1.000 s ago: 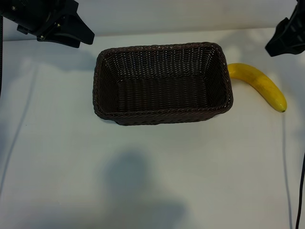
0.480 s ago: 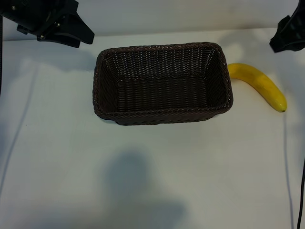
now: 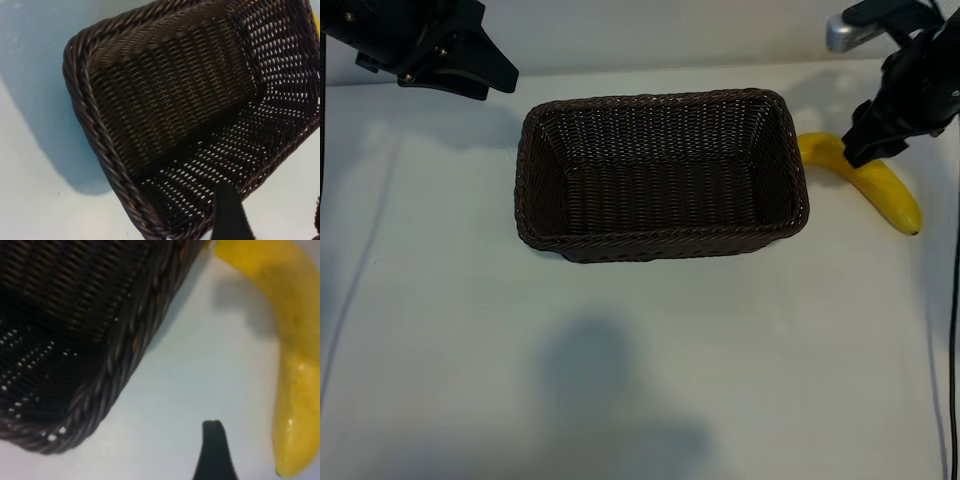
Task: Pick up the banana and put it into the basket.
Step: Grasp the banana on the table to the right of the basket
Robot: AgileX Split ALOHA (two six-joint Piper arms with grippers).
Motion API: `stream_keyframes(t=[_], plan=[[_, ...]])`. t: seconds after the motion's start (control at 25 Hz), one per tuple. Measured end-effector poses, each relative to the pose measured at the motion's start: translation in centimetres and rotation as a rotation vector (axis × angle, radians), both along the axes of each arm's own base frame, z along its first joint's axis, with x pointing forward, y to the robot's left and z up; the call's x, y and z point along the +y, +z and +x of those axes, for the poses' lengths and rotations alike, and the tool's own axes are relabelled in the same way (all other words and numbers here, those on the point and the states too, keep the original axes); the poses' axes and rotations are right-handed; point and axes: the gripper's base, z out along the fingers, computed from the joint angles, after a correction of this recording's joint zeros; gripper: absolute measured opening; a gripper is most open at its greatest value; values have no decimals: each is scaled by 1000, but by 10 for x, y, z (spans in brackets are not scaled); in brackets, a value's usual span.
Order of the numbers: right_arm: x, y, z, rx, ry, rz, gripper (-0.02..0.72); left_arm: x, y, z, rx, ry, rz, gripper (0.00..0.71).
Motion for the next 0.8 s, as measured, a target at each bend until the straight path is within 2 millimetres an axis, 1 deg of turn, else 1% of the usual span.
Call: stream_keyframes(t=[0.12, 0.36, 0.52, 0.72, 0.8], plan=[[-3, -8, 6, -2, -12, 52, 515, 0, 0, 0, 0, 0, 0, 454], [-24, -19, 15, -2, -65, 60, 515, 0, 0, 0, 0, 0, 0, 454], [-25, -29, 18, 11, -62, 41, 515, 0, 0, 0, 0, 0, 0, 454], [-26, -50, 23, 37, -64, 30, 515, 0, 0, 0, 0, 0, 0, 453], [-26, -54, 25, 27, -56, 23, 515, 0, 0, 0, 0, 0, 0, 453]])
